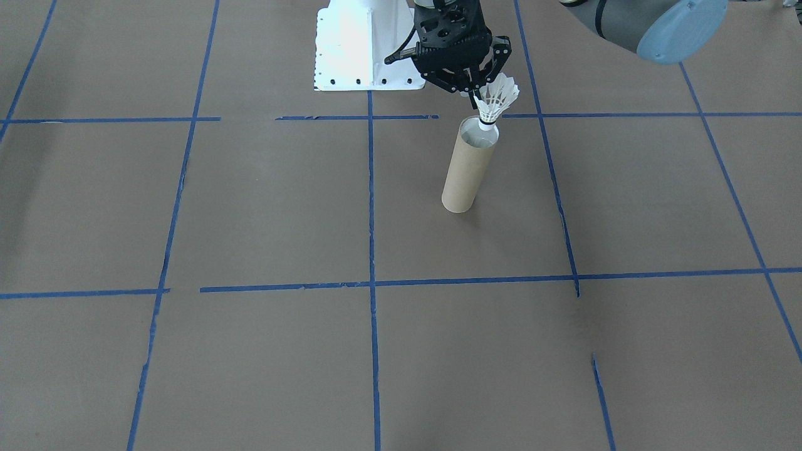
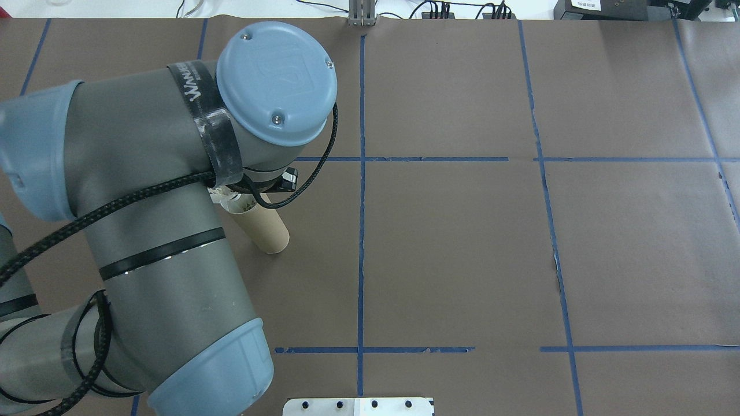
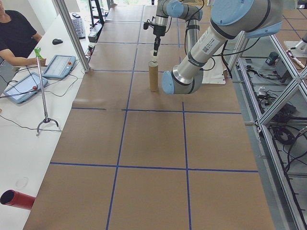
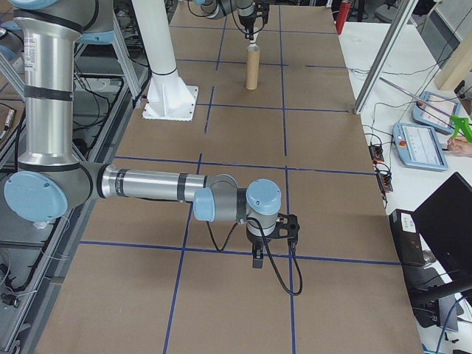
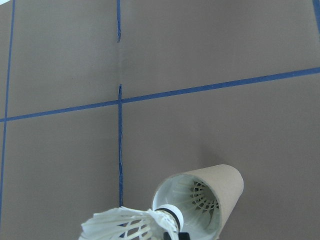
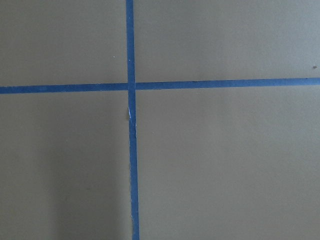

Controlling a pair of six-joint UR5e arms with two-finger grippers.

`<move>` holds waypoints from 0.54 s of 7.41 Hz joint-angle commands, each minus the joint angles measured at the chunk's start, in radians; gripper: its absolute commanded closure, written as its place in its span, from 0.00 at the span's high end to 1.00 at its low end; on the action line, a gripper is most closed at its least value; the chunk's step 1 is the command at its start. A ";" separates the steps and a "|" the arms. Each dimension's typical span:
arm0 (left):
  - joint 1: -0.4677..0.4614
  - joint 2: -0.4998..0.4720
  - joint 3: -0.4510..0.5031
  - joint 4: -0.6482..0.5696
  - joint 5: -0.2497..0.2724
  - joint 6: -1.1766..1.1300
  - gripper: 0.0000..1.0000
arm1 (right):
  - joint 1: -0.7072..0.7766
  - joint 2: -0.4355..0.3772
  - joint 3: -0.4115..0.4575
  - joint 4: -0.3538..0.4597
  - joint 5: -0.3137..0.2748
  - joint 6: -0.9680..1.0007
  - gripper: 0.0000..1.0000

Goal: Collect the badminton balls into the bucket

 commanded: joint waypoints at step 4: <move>-0.009 0.002 -0.023 -0.046 -0.003 0.000 1.00 | 0.000 0.000 0.000 0.000 0.000 0.000 1.00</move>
